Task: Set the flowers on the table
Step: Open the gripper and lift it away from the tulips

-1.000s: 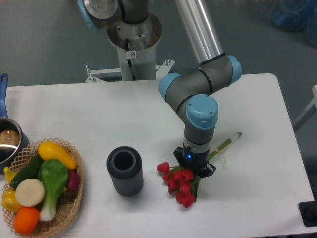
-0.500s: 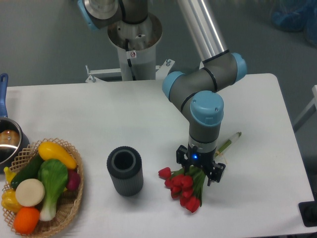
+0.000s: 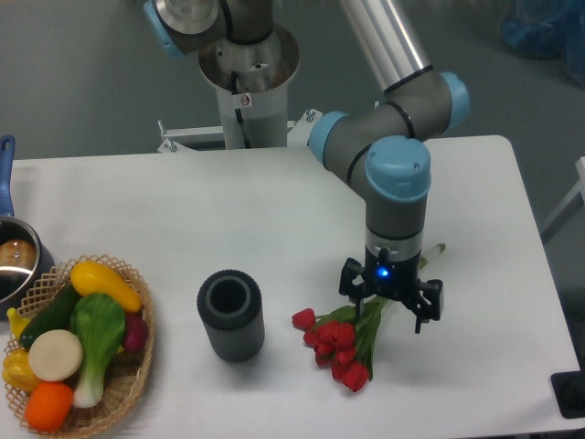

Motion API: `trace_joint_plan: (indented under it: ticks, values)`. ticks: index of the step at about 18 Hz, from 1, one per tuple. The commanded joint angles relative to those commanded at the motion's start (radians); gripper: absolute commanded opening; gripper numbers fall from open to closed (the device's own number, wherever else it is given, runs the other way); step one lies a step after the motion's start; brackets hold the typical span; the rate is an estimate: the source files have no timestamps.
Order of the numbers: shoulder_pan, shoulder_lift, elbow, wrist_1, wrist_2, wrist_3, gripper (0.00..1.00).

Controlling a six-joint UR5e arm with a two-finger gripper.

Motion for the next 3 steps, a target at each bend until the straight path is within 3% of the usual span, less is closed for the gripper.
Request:
trace_joint_plan:
  ticks: [3]
  values:
    - [0.002, 0.002, -0.003, 0.0, 0.0, 0.017, 1.0]
